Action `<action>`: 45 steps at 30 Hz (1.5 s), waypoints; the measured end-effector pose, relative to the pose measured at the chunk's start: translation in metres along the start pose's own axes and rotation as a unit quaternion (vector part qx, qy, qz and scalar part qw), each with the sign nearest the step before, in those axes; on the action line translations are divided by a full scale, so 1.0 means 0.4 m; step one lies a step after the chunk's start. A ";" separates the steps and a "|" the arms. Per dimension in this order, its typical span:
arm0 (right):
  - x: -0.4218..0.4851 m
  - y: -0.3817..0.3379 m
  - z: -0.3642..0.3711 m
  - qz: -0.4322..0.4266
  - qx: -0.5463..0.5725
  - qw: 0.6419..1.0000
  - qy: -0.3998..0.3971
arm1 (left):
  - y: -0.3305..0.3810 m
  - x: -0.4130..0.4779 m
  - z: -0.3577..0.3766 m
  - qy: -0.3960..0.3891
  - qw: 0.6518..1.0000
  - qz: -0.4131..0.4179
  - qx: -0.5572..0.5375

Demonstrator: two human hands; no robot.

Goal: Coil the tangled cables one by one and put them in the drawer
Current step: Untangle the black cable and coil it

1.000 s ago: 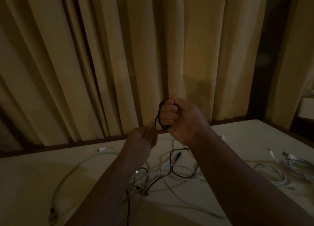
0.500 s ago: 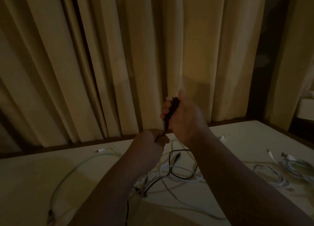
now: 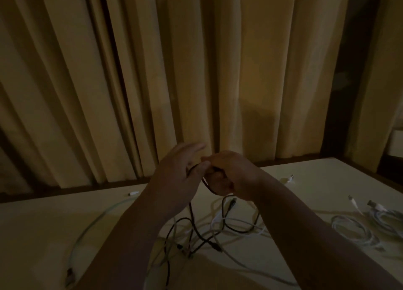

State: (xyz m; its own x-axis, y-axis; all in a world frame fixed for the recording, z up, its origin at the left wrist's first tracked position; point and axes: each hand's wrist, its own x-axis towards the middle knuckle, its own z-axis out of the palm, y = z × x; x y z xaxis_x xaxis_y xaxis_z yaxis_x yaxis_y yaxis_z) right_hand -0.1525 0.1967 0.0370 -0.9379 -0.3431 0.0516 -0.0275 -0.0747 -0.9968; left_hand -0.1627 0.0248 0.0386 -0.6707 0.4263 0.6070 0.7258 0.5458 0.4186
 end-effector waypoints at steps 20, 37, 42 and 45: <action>-0.021 -0.031 0.017 -0.114 -0.059 0.987 0.096 | 0.048 0.004 0.048 0.099 0.821 -0.238 -0.510; -0.032 -0.059 0.044 -0.241 -0.228 0.925 0.185 | 0.016 0.005 -0.004 0.172 0.949 -0.080 -0.254; -0.051 -0.084 0.064 -0.282 -0.152 0.934 0.159 | 0.034 0.004 0.004 0.183 0.918 -0.102 -0.338; -0.046 -0.083 0.075 -0.305 -0.215 0.911 0.177 | 0.073 0.008 0.002 0.206 0.851 -0.153 -0.458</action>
State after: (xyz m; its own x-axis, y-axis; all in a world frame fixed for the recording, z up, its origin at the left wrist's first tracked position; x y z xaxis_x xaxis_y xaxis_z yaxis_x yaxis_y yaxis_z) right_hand -0.1240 0.1774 0.0710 -0.7527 -0.0323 0.6575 -0.6432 0.2493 -0.7240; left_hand -0.1436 0.0427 0.0522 -0.8765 -0.0280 0.4806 0.4678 -0.2855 0.8365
